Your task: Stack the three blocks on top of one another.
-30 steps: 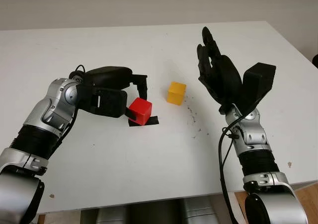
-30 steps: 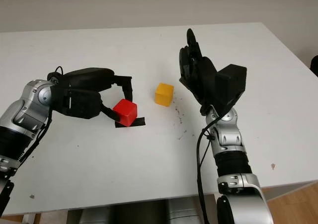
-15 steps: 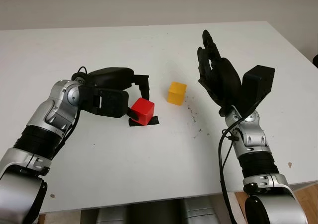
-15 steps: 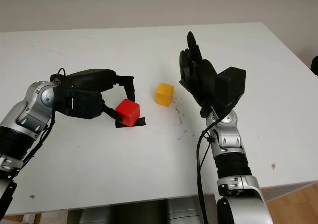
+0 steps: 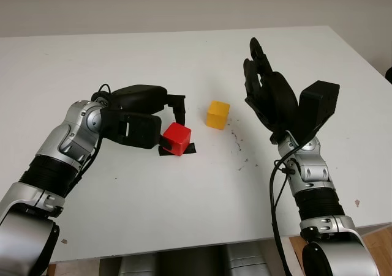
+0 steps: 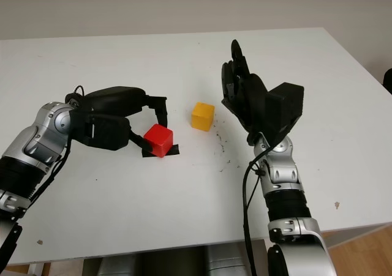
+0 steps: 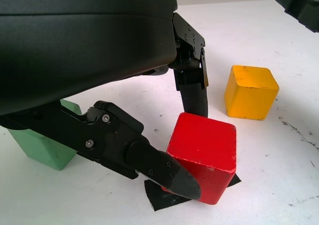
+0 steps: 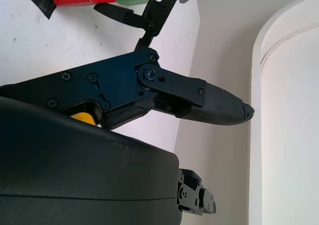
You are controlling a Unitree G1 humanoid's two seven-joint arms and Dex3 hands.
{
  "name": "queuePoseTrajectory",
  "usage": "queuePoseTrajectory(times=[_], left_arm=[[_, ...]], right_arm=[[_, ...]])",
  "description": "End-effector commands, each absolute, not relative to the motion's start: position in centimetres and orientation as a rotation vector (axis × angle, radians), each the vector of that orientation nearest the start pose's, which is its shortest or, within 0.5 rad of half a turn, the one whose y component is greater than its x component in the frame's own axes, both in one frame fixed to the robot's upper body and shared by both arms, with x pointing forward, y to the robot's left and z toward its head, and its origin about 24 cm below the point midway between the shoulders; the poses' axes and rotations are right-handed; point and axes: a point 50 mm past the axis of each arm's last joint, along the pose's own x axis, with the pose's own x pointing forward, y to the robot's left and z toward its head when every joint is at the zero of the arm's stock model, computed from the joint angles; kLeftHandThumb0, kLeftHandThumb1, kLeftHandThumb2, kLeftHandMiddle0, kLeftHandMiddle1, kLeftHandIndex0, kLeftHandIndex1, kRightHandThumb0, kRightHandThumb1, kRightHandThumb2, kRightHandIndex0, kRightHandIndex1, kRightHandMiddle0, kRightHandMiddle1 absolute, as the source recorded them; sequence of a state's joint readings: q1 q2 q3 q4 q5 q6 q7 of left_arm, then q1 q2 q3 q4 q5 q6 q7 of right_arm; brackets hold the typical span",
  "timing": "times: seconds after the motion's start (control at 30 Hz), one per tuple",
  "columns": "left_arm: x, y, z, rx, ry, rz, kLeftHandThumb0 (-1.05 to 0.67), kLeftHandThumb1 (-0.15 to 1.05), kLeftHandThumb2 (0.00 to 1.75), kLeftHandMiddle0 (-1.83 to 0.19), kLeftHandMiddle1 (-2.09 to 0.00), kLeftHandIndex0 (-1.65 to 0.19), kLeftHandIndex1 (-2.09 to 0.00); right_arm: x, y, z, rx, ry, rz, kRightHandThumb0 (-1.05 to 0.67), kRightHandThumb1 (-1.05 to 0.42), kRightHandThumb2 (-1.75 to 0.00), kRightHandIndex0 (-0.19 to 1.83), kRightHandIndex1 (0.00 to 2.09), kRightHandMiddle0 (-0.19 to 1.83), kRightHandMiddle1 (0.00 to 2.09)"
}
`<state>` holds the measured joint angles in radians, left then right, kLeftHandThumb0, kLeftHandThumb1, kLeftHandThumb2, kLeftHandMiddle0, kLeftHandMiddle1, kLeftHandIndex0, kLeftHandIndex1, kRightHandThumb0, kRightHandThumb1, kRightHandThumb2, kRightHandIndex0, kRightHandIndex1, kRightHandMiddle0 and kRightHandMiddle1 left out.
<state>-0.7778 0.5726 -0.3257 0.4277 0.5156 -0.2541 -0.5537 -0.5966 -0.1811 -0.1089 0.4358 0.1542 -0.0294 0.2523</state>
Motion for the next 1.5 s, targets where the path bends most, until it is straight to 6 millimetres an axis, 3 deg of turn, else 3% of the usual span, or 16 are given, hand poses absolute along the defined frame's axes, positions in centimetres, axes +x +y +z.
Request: queuePoseTrajectory(times=[0.0,0.4,0.6,0.87,0.97,1.17,1.33,1.47], left_arm=[[36.0,14.9,16.5,1.331,-0.212,-0.698,-0.48,0.96,0.05,-0.22,-0.06,-0.39,-1.53],[35.9,14.8,16.1,1.354,-0.209,-0.701,-0.51,0.95,0.05,-0.22,-0.05,-0.42,-1.44],[35.8,14.9,16.1,1.383,-0.197,-0.702,-0.57,0.92,0.05,-0.15,-0.05,-0.41,-0.85],[35.8,15.0,15.9,1.407,-0.187,-0.715,-0.58,0.93,0.05,-0.07,-0.05,-0.43,-0.31],[35.8,15.0,16.0,1.414,-0.18,-0.73,-0.65,0.95,0.06,0.02,-0.03,-0.27,-0.12],[35.6,15.3,17.5,1.348,-0.166,-0.768,-0.9,0.99,0.07,0.19,0.0,0.13,-0.01],[34.8,16.2,19.5,1.283,-0.175,-0.77,-1.02,1.02,0.07,0.19,0.0,0.19,0.0],[33.1,18.1,22.0,1.16,-0.212,-0.753,-1.05,1.02,0.06,0.19,0.0,0.19,0.0]], right_arm=[[35.8,-16.1,13.1,-0.008,-0.205,0.247,-0.73,-1.05,-0.72,-0.19,0.0,-0.19,0.0],[35.7,-16.1,13.1,-0.013,-0.207,0.249,-0.73,-1.05,-0.73,-0.19,0.0,-0.19,0.0],[35.7,-16.1,13.1,-0.014,-0.211,0.247,-0.73,-1.05,-0.72,-0.19,0.0,-0.19,0.0],[35.7,-16.1,13.1,-0.007,-0.208,0.241,-0.72,-1.05,-0.72,-0.19,0.0,-0.19,0.0],[35.7,-16.1,13.1,-0.003,-0.209,0.24,-0.73,-1.05,-0.72,-0.19,0.0,-0.19,0.0],[35.7,-16.2,13.0,-0.013,-0.211,0.249,-0.73,-1.05,-0.72,-0.19,0.0,-0.19,0.0],[35.7,-16.1,13.0,-0.01,-0.202,0.249,-0.73,-1.05,-0.72,-0.19,0.0,-0.19,0.0],[35.7,-16.1,12.9,-0.013,-0.204,0.244,-0.72,-1.05,-0.72,-0.19,0.0,-0.19,0.0]])
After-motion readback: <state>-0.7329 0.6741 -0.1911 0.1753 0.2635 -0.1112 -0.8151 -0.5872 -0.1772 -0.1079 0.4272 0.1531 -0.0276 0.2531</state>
